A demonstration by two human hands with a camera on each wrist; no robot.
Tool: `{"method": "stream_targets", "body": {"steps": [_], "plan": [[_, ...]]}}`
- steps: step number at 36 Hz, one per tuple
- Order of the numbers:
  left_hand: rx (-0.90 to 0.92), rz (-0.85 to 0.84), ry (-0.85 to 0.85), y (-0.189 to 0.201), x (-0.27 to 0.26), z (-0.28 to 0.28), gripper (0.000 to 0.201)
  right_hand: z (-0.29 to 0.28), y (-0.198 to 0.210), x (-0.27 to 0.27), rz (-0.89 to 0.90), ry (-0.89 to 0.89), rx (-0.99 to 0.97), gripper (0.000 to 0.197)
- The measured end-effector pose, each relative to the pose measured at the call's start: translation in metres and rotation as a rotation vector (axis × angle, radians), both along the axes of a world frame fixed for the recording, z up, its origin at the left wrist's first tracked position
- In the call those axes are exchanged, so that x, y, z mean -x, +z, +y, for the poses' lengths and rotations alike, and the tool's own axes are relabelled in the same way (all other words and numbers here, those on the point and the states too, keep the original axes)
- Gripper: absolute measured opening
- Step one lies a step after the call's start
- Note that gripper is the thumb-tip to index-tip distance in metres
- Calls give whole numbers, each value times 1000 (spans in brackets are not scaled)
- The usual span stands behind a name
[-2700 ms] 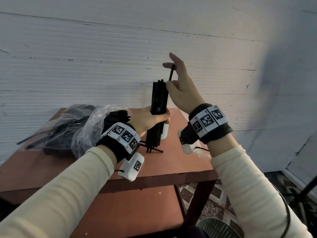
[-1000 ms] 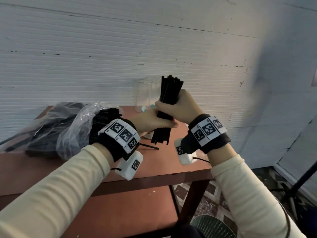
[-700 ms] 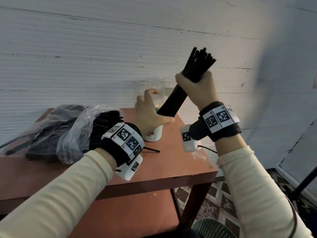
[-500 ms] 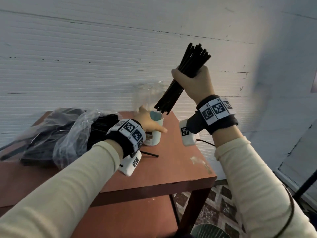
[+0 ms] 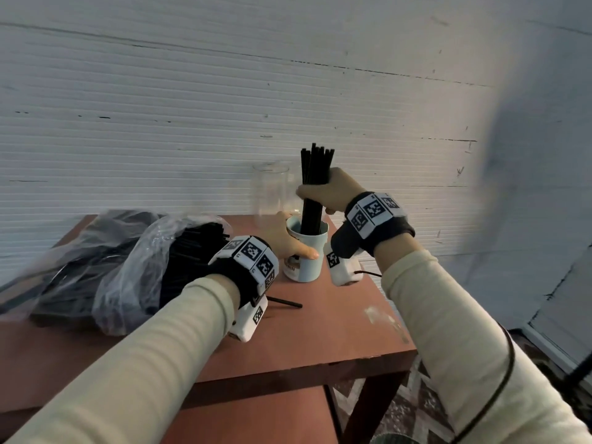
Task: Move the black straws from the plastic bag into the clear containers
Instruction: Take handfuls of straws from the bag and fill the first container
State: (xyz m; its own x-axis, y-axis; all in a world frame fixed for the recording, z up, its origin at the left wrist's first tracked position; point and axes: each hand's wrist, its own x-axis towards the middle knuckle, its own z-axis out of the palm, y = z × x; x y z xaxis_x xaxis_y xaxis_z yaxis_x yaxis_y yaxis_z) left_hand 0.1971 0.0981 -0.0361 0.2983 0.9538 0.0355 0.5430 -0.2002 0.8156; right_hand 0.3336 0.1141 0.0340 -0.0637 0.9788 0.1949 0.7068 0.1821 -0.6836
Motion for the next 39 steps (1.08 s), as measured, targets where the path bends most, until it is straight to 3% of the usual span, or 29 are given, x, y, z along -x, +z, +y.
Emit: {"method": "stream_targets", "body": {"steps": [4, 6, 12, 17, 20, 23, 26, 34, 39], "plan": [[-7, 29, 103, -8, -2, 1, 77, 3, -17, 4, -133, -56, 105, 34], [-14, 28, 117, -9, -4, 2, 87, 1, -21, 4, -145, -61, 129, 43], [-30, 80, 67, -3, -7, 1, 79, -5, -18, 0, -24, -76, 93, 64], [-26, 61, 58, -5, -8, 0, 72, -17, -13, -6, -122, -172, -12, 86], [-6, 43, 120, -3, -10, -3, 72, -29, -12, -4, -87, -235, -179, 71], [62, 80, 194, 0, -11, -4, 88, -42, -13, 2, -84, -255, -386, 37], [82, 140, 222, 4, -5, -5, 106, -56, -14, 7, -148, -167, -436, 17], [-191, 74, 265, 45, 56, -28, 38, -69, -37, 30, -440, 197, 72, 15], [-291, 83, 338, 61, 110, -44, 20, -74, -53, 55, -761, 292, 314, 44]]}}
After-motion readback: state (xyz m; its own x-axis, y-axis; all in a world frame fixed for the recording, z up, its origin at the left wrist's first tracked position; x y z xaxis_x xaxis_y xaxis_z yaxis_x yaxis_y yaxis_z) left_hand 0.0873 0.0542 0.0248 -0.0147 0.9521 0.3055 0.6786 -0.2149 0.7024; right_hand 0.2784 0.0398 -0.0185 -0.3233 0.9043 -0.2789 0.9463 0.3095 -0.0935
